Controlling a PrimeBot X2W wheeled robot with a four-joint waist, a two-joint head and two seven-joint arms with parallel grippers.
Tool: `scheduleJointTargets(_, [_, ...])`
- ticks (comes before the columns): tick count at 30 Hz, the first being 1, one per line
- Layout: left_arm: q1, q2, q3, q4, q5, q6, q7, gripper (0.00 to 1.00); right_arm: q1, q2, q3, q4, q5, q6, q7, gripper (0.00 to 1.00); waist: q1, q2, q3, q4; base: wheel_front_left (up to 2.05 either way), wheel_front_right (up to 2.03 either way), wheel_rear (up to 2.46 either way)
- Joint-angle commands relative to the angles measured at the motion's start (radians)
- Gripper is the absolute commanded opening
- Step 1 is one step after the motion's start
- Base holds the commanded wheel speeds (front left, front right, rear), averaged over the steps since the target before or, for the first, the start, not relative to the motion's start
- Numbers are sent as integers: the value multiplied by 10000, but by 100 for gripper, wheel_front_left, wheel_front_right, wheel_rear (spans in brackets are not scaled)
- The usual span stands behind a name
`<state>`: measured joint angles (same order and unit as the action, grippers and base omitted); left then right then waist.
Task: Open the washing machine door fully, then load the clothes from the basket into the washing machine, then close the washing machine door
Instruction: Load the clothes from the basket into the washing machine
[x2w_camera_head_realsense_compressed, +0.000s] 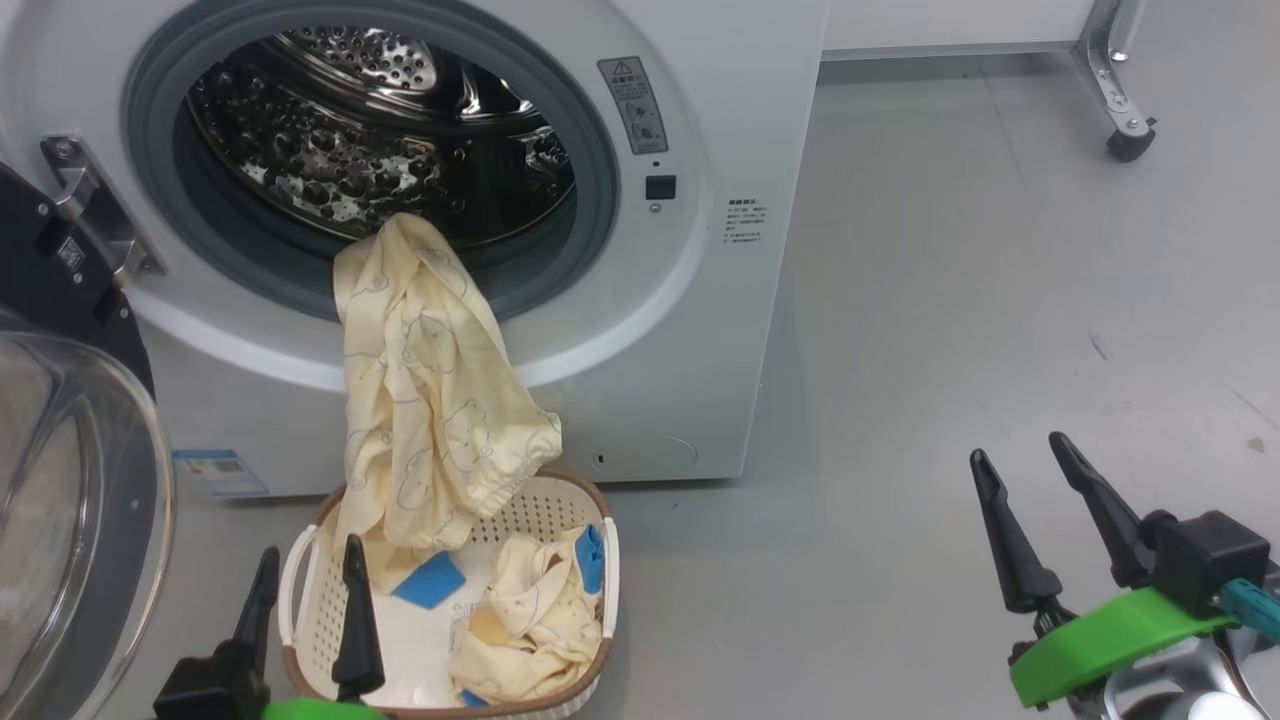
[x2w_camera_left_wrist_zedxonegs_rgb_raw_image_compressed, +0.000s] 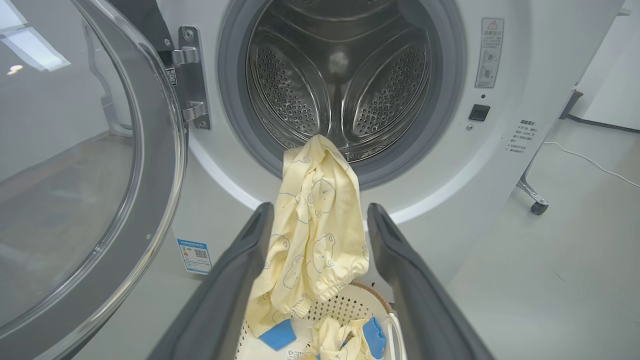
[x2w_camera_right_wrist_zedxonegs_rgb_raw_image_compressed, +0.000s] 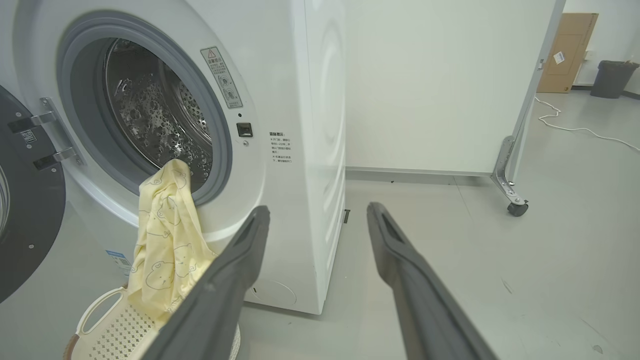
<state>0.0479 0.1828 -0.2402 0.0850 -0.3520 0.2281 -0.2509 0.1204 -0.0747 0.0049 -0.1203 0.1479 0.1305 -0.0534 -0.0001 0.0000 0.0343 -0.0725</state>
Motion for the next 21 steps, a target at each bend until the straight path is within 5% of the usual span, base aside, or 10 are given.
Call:
scheduleJointTargets(1, [-241,35,416,-346,122,-34,-108,100,-135,-68,139,-422,-99,2,13,100,1,0,24,-4,0,0,0])
scheduleJointTargets(21, [-479,-76,438,-205,153,-105,-104,100,-199,25,145,-424,-86,2,-19,100,1,0,294,-42,0,0,0])
